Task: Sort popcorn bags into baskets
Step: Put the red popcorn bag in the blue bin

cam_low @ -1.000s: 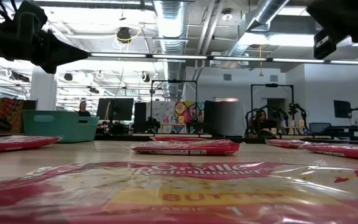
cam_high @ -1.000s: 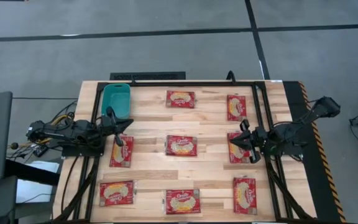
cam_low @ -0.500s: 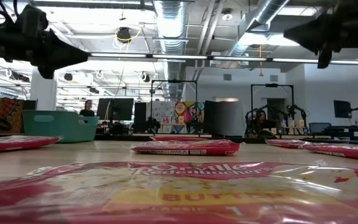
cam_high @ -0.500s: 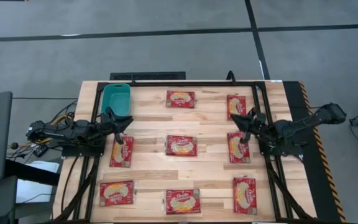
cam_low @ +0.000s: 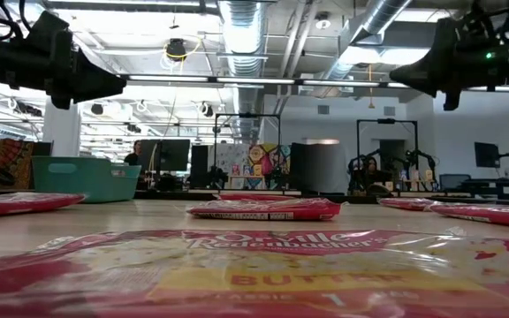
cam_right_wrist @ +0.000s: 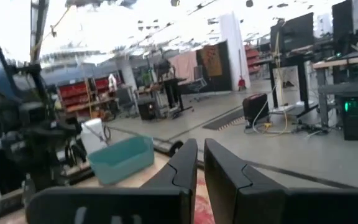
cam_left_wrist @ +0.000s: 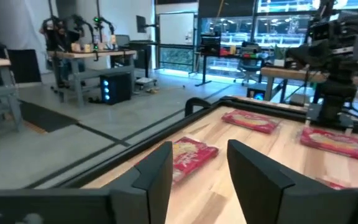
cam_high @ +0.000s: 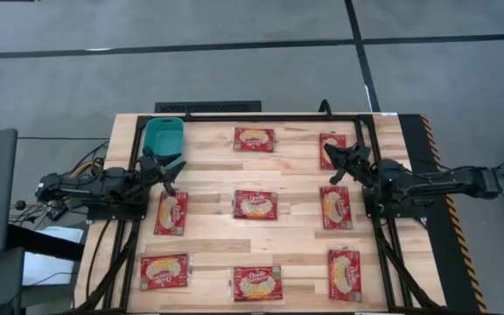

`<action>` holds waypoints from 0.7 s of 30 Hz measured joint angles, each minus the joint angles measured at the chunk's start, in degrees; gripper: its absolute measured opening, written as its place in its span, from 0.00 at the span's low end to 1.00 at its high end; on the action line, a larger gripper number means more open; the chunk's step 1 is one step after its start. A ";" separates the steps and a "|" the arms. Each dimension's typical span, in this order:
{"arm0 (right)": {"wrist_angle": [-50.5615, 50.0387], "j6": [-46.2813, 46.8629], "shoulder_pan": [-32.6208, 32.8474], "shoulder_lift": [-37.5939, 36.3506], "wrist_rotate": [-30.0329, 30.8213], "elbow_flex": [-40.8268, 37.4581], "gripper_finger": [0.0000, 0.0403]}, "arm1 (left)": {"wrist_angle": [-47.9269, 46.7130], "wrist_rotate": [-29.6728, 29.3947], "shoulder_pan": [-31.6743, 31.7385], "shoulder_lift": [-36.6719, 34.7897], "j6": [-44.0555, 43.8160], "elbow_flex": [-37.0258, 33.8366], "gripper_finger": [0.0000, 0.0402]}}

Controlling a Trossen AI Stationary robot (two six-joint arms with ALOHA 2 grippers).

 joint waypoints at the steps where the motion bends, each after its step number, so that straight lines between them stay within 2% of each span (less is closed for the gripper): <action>1: -0.66 0.02 -0.15 0.01 -0.78 0.00 0.14 | 0.02 -0.01 0.24 0.00 0.39 0.00 0.37; 6: 0.19 0.17 -0.15 0.01 -2.43 0.00 0.14 | 2.50 0.44 1.93 0.02 4.01 0.00 0.37; 11: 3.13 4.32 -0.18 0.02 -2.67 0.31 0.14 | 3.67 2.61 4.45 0.02 2.92 0.00 0.37; 17: -4.24 4.83 -1.59 4.32 -3.88 6.55 0.14 | 2.29 8.27 8.33 1.72 -2.66 0.00 0.36; 21: -11.57 4.94 -2.99 8.35 -3.87 11.84 0.14 | 3.51 12.30 10.24 4.74 -2.33 0.01 0.38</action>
